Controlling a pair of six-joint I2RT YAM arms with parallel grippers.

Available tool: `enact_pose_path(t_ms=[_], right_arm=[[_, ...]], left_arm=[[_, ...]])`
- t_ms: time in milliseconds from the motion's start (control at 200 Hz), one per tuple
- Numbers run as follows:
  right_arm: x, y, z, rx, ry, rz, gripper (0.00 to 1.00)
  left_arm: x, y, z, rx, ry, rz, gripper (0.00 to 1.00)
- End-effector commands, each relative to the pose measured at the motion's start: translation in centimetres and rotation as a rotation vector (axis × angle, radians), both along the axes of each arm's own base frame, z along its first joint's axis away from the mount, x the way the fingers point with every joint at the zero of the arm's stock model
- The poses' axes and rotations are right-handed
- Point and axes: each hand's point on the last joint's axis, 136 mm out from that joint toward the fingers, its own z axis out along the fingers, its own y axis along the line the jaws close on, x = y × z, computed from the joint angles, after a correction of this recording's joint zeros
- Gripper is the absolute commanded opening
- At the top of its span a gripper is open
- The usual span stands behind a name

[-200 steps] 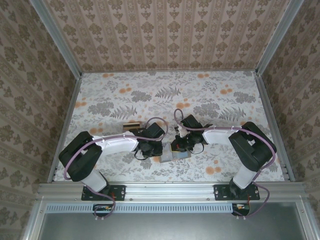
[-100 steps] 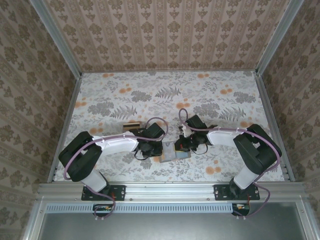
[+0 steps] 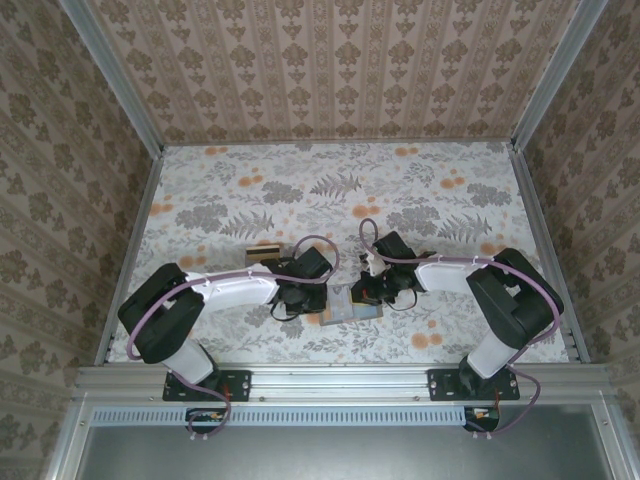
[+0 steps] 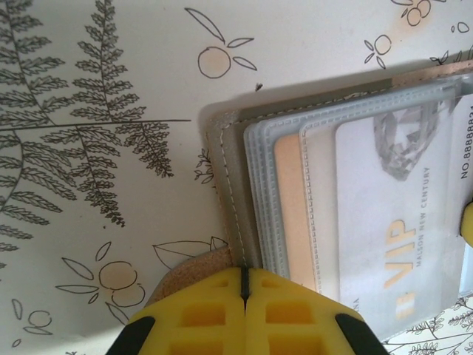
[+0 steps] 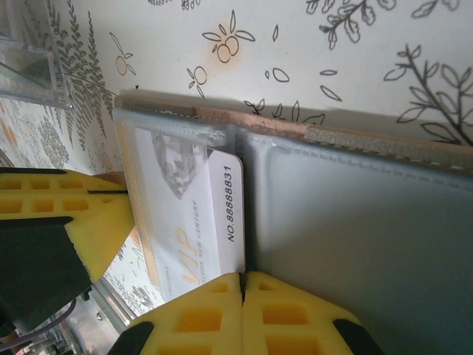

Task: Take the credit cards out of the card holder

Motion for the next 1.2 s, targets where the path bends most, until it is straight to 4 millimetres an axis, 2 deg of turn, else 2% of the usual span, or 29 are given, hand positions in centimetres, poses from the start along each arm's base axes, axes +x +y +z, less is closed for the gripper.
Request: enact_pose_path(t_ms=[0,80,445,715,790,870,1195], right_arm=[[0.1,0.4,0.4,0.043,-0.018,0.011,0.14],[0.2,0.7,0.5,0.069,-0.017,0.006,0.21],[0.1,1.1,-0.1,0.087,0.004,0.008,0.23],[0.0,0.9,-0.7,0.066,0.018,0.006,0.15],[0.0,0.7,-0.8,0.055,0.016,0.004,0.06],[0.0,0.4,-0.8,0.029,0.006,0.005,0.00],[0.3,-1.8,-0.9,-0.037,0.002,-0.008,0.00]], left_arm=[[-1.1,1.2,-1.3,0.082,0.039,-0.027,0.00],[-1.1,1.0,-1.2,0.079,0.038,-0.031,0.00],[-1.1,0.9,-1.3,0.080,0.037,-0.037,0.00],[-1.2,0.8,-1.2,0.079,0.035,-0.040,0.00],[-1.1,0.8,-1.3,0.080,0.035,-0.039,0.00],[-1.2,0.9,-1.3,0.083,0.037,-0.039,0.00],[-1.3,1.4,-1.4,0.099,0.035,-0.037,0.00]])
